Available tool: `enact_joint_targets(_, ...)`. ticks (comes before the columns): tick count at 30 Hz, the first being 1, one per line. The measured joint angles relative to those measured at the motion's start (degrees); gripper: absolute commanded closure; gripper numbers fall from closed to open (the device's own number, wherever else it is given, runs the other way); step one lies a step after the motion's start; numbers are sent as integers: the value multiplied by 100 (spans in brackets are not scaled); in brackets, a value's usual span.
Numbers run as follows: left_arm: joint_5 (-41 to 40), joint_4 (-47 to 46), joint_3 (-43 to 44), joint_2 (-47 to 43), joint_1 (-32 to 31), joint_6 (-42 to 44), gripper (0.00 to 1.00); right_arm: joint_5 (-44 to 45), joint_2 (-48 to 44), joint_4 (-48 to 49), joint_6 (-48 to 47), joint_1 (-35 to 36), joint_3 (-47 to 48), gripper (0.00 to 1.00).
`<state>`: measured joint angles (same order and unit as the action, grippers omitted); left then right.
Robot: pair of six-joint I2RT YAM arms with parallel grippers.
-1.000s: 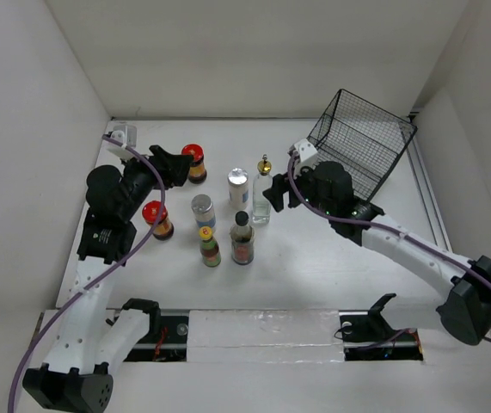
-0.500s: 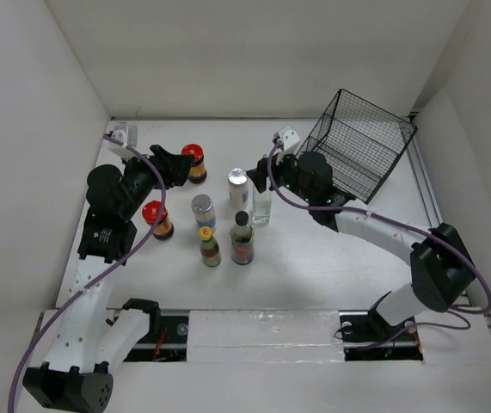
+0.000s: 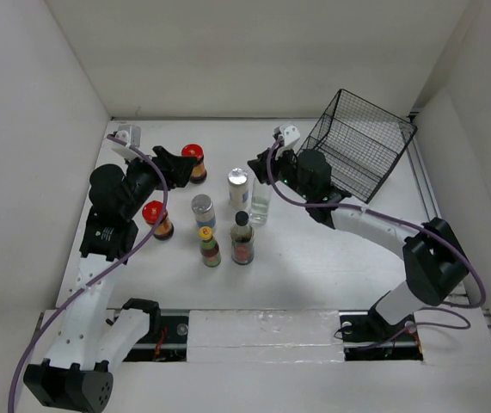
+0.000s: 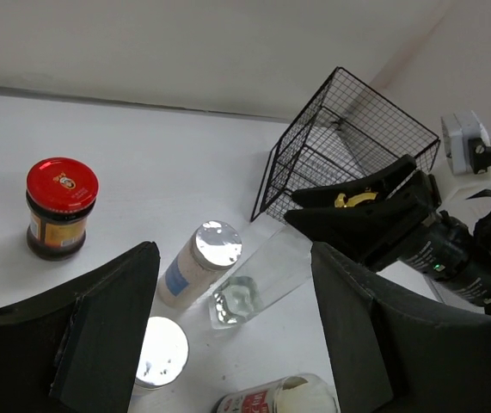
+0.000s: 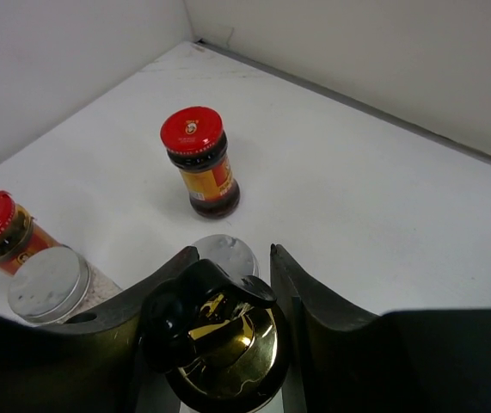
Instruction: Organize the condiment bottles
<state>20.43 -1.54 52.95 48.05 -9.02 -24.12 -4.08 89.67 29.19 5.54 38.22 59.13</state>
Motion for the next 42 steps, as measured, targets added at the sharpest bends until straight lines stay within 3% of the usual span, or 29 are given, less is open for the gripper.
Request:
enact_joint_targets(8, 39, -39, 0, 57, 0, -42, 33, 55, -667, -719, -85, -444, 831, 85)
enact_joint_targets(17, 92, -44, 0, 59, 0, -42, 33, 245, -704, -859, -455, -1650, 2625, 87)
enact_joint_targets(24, 151, -81, 0, 59, 0, -66, 33, 317, 184, -916, -584, -2664, 3956, 86)
enact_joint_targets(30, 195, -90, 0, 61, 0, -85, 33, 345, 1241, -1217, -584, -3082, 5007, 85)
enact_joint_targets(42, 208, -122, 0, 101, 0, -87, 33, 334, 2026, -1558, -579, -3383, 5692, 84)
